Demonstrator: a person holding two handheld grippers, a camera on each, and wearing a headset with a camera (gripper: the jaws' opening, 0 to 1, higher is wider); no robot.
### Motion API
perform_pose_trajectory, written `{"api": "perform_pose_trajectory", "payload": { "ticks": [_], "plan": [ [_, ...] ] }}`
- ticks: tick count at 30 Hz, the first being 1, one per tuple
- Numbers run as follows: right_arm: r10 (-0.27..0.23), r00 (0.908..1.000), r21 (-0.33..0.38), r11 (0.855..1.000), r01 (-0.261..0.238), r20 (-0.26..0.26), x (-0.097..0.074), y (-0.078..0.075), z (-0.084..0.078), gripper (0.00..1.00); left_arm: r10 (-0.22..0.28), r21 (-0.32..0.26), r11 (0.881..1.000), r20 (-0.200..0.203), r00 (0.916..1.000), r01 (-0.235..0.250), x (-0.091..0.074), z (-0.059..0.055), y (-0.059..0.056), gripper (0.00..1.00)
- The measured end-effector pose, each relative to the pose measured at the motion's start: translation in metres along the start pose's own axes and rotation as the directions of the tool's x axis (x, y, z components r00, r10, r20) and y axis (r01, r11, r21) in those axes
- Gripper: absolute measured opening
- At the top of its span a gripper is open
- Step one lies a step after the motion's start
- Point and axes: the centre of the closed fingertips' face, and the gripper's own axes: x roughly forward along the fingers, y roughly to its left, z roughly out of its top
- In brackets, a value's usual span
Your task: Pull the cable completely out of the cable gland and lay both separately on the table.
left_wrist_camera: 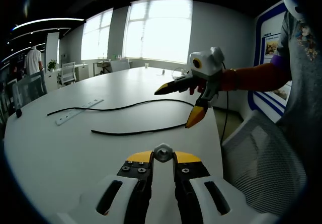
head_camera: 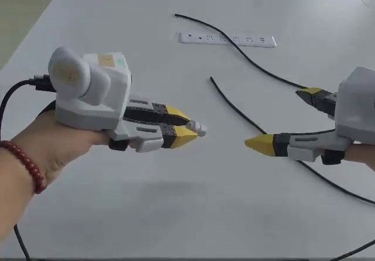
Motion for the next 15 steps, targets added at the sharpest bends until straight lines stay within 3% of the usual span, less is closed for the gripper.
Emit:
{"api": "perform_pose_trajectory", "payload": {
  "ticks": [8, 12, 15],
  "plan": [
    [-0.040, 0.9950, -0.009, 0.999, 0.041, 0.091, -0.033, 0.014, 0.021, 0.99, 0.029, 0.020, 0.999, -0.010, 0.9995, -0.029, 0.007, -0.006, 0.010, 0.16],
    [-0.053, 0.9924, -0.002, 0.999, 0.054, 0.111, -0.046, 0.017, 0.025, 0.99, 0.073, 0.049, 0.996, -0.027, 0.9970, -0.071, 0.016, -0.013, 0.025, 0.16],
    [-0.067, 0.9915, 0.003, 0.998, 0.067, 0.111, -0.051, 0.018, 0.023, 0.99, 0.126, 0.070, 0.990, -0.033, 0.9914, -0.124, 0.025, -0.019, 0.043, 0.16]
  ]
}}
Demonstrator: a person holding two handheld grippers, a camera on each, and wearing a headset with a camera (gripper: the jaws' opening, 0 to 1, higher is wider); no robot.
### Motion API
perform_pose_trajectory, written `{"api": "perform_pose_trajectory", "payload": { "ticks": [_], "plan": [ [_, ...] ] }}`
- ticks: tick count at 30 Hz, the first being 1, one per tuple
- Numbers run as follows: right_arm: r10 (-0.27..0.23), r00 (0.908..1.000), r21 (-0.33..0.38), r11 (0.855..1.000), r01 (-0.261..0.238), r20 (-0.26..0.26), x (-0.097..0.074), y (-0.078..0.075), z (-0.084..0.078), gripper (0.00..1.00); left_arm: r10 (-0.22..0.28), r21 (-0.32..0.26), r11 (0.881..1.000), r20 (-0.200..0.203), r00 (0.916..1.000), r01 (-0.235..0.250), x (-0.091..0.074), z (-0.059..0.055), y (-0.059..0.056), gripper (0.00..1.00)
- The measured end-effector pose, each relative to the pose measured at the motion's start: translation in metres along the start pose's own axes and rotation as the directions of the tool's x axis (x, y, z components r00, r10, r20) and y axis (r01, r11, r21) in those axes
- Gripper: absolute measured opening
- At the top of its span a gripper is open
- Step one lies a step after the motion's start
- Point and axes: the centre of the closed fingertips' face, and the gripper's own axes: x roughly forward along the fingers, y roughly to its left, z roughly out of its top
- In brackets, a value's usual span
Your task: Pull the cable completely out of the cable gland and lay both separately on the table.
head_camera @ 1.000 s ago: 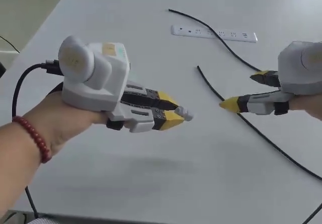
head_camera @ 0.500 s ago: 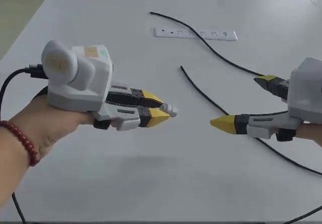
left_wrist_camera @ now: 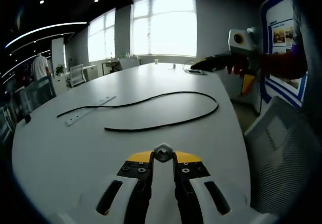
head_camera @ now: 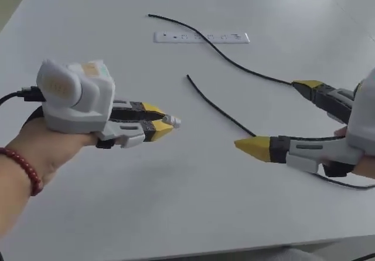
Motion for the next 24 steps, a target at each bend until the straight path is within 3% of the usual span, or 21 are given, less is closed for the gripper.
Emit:
{"api": "perform_pose_trajectory", "payload": {
  "ticks": [4, 11, 13, 15, 19, 24],
  "plan": [
    [-0.005, 1.0000, -0.002, 1.000, 0.005, 0.002, -0.004, 0.002, 0.000, 0.99, 0.058, 0.018, 0.998, -0.014, 0.9982, -0.057, 0.023, -0.010, 0.019, 0.16],
    [-0.037, 0.9993, -0.014, 0.999, 0.037, -0.010, -0.011, -0.006, -0.001, 0.99, 0.111, 0.022, 0.994, -0.060, 0.9921, -0.109, 0.051, -0.028, 0.039, 0.16],
    [-0.040, 0.9991, -0.008, 0.999, 0.040, -0.013, -0.013, -0.007, -0.002, 0.99, 0.108, 0.020, 0.994, -0.070, 0.9916, -0.107, 0.055, -0.034, 0.040, 0.16],
    [-0.046, 0.9988, -0.006, 0.999, 0.046, -0.018, -0.013, -0.009, -0.004, 0.99, 0.117, 0.036, 0.993, -0.106, 0.9874, -0.114, 0.057, -0.043, 0.041, 0.16],
    [-0.049, 0.9987, -0.005, 0.999, 0.049, -0.017, -0.013, -0.009, -0.004, 0.99, 0.118, 0.031, 0.993, -0.125, 0.9851, -0.115, 0.059, -0.051, 0.041, 0.16],
    [-0.048, 0.9986, -0.013, 0.999, 0.048, -0.020, -0.012, -0.007, -0.003, 0.99, 0.098, 0.024, 0.995, -0.170, 0.9806, -0.096, 0.062, -0.064, 0.033, 0.16]
  ]
}}
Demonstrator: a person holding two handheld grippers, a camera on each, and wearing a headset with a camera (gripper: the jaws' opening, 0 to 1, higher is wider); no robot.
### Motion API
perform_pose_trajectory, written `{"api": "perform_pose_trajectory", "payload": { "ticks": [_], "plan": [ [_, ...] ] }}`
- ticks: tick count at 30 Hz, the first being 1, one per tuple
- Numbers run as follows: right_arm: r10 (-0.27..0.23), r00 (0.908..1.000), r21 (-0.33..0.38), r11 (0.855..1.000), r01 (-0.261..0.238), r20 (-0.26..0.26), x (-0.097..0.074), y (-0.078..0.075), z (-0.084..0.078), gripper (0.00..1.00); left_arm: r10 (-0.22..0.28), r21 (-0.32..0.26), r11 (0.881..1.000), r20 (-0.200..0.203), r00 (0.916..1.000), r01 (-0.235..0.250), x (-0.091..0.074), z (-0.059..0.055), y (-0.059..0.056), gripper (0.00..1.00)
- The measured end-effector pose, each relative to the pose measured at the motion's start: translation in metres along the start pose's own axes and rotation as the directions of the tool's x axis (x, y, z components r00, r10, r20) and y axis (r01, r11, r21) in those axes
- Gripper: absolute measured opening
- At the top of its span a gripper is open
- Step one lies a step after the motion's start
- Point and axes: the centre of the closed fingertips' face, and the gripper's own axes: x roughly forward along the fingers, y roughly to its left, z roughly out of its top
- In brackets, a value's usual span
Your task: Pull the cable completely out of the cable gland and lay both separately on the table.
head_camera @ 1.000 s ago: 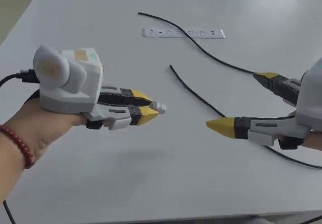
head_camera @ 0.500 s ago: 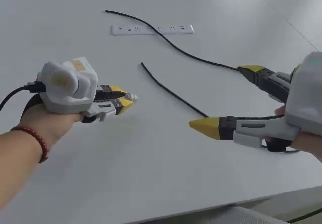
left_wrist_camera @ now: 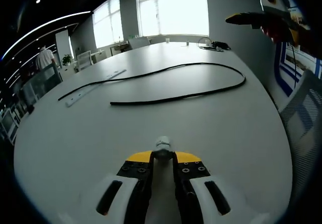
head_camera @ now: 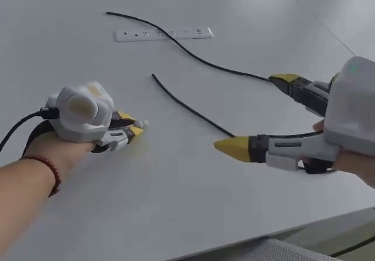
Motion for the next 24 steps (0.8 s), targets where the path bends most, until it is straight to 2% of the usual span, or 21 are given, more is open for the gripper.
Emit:
{"api": "perform_pose_trajectory", "payload": {
  "ticks": [7, 10, 12, 16, 18, 19, 20, 23, 24],
  "plan": [
    [0.004, 1.0000, -0.001, 1.000, -0.004, -0.004, 0.001, 0.001, -0.001, 0.99, 0.004, -0.033, 0.999, 0.001, 1.0000, -0.004, -0.002, -0.003, 0.000, 0.17],
    [0.005, 1.0000, -0.003, 1.000, -0.005, -0.004, 0.001, 0.001, -0.001, 0.99, 0.010, -0.025, 1.000, 0.000, 1.0000, -0.010, -0.003, -0.004, 0.001, 0.25],
    [0.009, 0.9999, -0.004, 1.000, -0.009, -0.010, 0.002, 0.001, -0.002, 0.99, 0.010, -0.029, 1.000, -0.006, 0.9999, -0.011, -0.005, -0.005, 0.002, 0.25],
    [0.018, 0.9998, -0.002, 1.000, -0.018, -0.010, 0.003, 0.003, -0.002, 0.99, 0.017, -0.041, 0.999, 0.011, 0.9998, -0.016, -0.010, -0.003, 0.004, 0.25],
    [0.019, 0.9998, -0.006, 1.000, -0.019, -0.008, 0.004, 0.003, -0.001, 0.99, 0.036, -0.047, 0.998, 0.008, 0.9993, -0.036, -0.013, -0.003, 0.007, 0.31],
    [0.021, 0.9997, -0.005, 1.000, -0.021, -0.009, 0.004, 0.004, -0.001, 0.99, 0.043, -0.049, 0.998, 0.021, 0.9989, -0.042, -0.015, -0.001, 0.008, 0.34],
    [0.021, 0.9997, -0.005, 1.000, -0.021, -0.008, 0.004, 0.004, 0.000, 0.99, 0.037, -0.081, 0.996, 0.044, 0.9983, -0.033, -0.019, 0.003, 0.006, 0.35],
    [0.023, 0.9997, -0.003, 1.000, -0.023, 0.003, 0.004, 0.004, 0.003, 0.99, 0.058, -0.061, 0.997, 0.060, 0.9965, -0.054, -0.030, 0.008, 0.008, 0.39],
    [0.022, 0.9997, -0.006, 1.000, -0.022, 0.007, 0.004, 0.004, 0.004, 0.99, 0.069, -0.074, 0.995, 0.096, 0.9930, -0.062, -0.037, 0.014, 0.010, 0.42]
  ]
}}
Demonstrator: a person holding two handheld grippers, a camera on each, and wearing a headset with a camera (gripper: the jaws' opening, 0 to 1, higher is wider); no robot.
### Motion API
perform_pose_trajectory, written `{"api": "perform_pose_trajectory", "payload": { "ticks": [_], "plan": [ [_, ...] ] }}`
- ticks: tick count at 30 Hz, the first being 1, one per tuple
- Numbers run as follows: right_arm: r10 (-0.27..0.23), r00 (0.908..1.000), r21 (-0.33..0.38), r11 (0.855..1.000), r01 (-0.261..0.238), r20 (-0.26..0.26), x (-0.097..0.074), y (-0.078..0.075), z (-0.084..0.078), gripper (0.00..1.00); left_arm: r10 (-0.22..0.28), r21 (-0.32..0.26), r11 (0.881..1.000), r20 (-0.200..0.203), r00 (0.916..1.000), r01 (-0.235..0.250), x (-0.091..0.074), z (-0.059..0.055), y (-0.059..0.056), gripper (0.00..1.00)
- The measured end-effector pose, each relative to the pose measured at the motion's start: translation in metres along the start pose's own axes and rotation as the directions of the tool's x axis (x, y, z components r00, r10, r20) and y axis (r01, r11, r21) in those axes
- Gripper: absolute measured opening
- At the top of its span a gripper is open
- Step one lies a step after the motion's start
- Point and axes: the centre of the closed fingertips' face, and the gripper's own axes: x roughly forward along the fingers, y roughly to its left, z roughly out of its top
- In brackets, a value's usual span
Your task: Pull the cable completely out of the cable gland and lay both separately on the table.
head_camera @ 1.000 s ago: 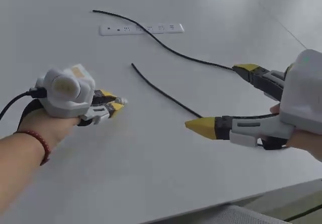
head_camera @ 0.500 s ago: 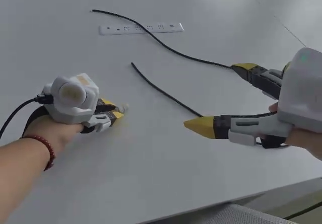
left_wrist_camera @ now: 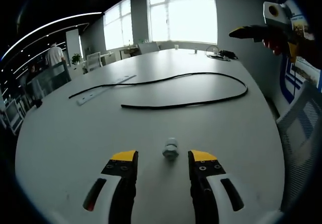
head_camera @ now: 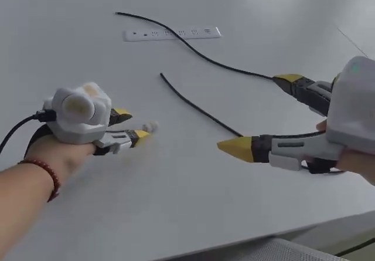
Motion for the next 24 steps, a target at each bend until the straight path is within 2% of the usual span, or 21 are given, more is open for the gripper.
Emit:
{"api": "perform_pose_trajectory", "payload": {
  "ticks": [3, 5, 6, 9, 12, 14, 18, 20, 23, 24],
  "plan": [
    [0.006, 1.0000, 0.003, 1.000, -0.006, 0.002, 0.001, 0.001, 0.000, 0.99, 0.011, -0.013, 1.000, 0.032, 0.9994, -0.010, -0.016, 0.009, 0.002, 0.48],
    [0.014, 0.9999, -0.001, 1.000, -0.014, -0.002, 0.003, 0.004, 0.000, 0.99, 0.035, 0.001, 0.999, 0.075, 0.9966, -0.035, -0.029, 0.018, 0.005, 0.53],
    [0.015, 0.9999, -0.004, 1.000, -0.015, -0.001, 0.004, 0.005, 0.000, 0.99, 0.031, 0.007, 0.999, 0.094, 0.9951, -0.032, -0.036, 0.023, 0.004, 0.56],
    [0.025, 0.9997, -0.001, 1.000, -0.025, 0.004, 0.006, 0.009, 0.001, 0.99, 0.053, 0.005, 0.999, 0.120, 0.9914, -0.054, -0.052, 0.031, 0.005, 0.62],
    [0.033, 0.9994, -0.004, 0.999, -0.033, 0.009, 0.007, 0.013, 0.004, 0.99, 0.071, -0.017, 0.997, 0.169, 0.9831, -0.069, -0.067, 0.041, 0.004, 0.71],
    [0.035, 0.9993, -0.005, 0.999, -0.035, 0.011, 0.008, 0.014, 0.005, 0.99, 0.076, -0.013, 0.997, 0.168, 0.9829, -0.075, -0.074, 0.041, 0.001, 0.81],
    [0.040, 0.9990, -0.016, 0.999, -0.040, 0.021, 0.006, 0.017, 0.010, 0.99, 0.095, -0.047, 0.995, 0.205, 0.9743, -0.087, -0.095, 0.042, -0.010, 0.97],
    [0.039, 0.9989, -0.016, 0.999, -0.039, 0.028, 0.004, 0.018, 0.011, 0.99, 0.094, -0.065, 0.995, 0.215, 0.9721, -0.082, -0.106, 0.040, -0.018, 0.99],
    [0.038, 0.9989, -0.013, 0.999, -0.038, 0.028, 0.002, 0.019, 0.010, 0.99, 0.102, -0.074, 0.993, 0.206, 0.9733, -0.088, -0.118, 0.035, -0.025, 0.99],
    [0.038, 0.9988, -0.010, 0.999, -0.037, 0.033, 0.001, 0.020, 0.010, 0.99, 0.110, -0.101, 0.991, 0.206, 0.9724, -0.091, -0.126, 0.032, -0.027, 0.99]
  ]
}}
